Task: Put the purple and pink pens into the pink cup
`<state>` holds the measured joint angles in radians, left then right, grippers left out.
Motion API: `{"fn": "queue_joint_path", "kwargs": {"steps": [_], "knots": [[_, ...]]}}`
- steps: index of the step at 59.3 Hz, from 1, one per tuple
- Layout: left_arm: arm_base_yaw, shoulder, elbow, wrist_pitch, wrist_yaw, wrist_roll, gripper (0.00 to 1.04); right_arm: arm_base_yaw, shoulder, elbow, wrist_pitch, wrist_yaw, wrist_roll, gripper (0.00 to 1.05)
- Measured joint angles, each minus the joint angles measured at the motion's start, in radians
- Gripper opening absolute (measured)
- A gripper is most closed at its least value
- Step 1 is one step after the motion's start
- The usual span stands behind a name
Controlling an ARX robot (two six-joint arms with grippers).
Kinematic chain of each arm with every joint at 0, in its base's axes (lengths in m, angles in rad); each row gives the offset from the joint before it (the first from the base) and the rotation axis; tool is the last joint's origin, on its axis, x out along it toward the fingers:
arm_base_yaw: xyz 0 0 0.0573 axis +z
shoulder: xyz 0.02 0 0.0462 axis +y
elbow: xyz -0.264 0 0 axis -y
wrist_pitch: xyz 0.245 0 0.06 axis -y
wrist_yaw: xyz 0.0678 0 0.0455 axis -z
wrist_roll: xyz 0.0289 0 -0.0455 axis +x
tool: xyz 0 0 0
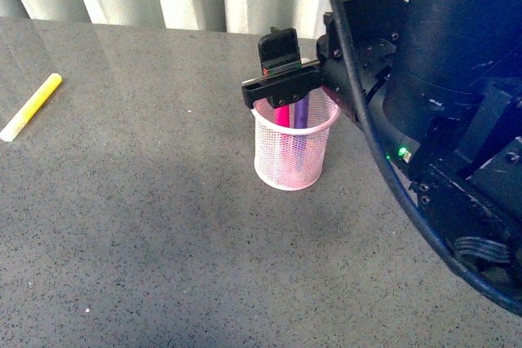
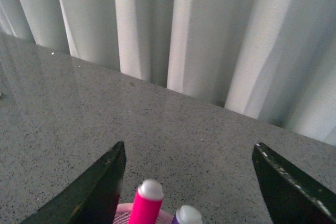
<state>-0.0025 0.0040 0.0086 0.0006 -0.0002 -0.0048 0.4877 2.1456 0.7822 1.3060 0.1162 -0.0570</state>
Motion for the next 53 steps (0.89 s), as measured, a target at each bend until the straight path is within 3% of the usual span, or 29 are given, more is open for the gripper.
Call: {"fn": "queue_joint_path", "kwargs": {"steps": [4, 7, 17, 24, 28, 38, 40, 42, 48, 53], "knots": [[0.0, 0.0, 0.0, 0.0, 0.0, 0.0, 0.98, -0.011, -0.085, -0.024, -0.058, 0.035, 0.047, 0.92], [0.0, 0.0, 0.0, 0.0, 0.0, 0.0, 0.98, -0.019, -0.164, -0.049, -0.122, 0.064, 0.08, 1.0], [0.0, 0.0, 0.0, 0.0, 0.0, 0.0, 0.98, -0.079, -0.444, -0.134, -0.484, 0.196, 0.184, 0.98], [0.0, 0.0, 0.0, 0.0, 0.0, 0.0, 0.98, -0.143, -0.677, -0.219, -0.792, 0.208, 0.23, 0.98], [0.0, 0.0, 0.0, 0.0, -0.001, 0.0, 0.98, -0.159, -0.755, -0.243, -0.877, 0.219, 0.239, 0.98], [0.0, 0.0, 0.0, 0.0, 0.0, 0.0, 0.98, -0.159, -0.777, -0.247, -0.889, 0.209, 0.248, 0.98], [0.0, 0.0, 0.0, 0.0, 0.0, 0.0, 0.98, -0.161, -0.761, -0.264, -0.824, 0.204, 0.233, 0.95], [0.0, 0.0, 0.0, 0.0, -0.002, 0.0, 0.98, -0.171, -0.739, -0.332, -0.607, 0.179, 0.171, 0.86], [0.0, 0.0, 0.0, 0.0, -0.002, 0.0, 0.98, -0.208, -0.763, -0.464, -0.315, 0.136, 0.1, 0.69], [0.0, -0.001, 0.0, 0.0, -0.001, 0.0, 0.98, -0.249, -0.837, -0.517, -0.276, 0.116, 0.077, 0.54]]}}
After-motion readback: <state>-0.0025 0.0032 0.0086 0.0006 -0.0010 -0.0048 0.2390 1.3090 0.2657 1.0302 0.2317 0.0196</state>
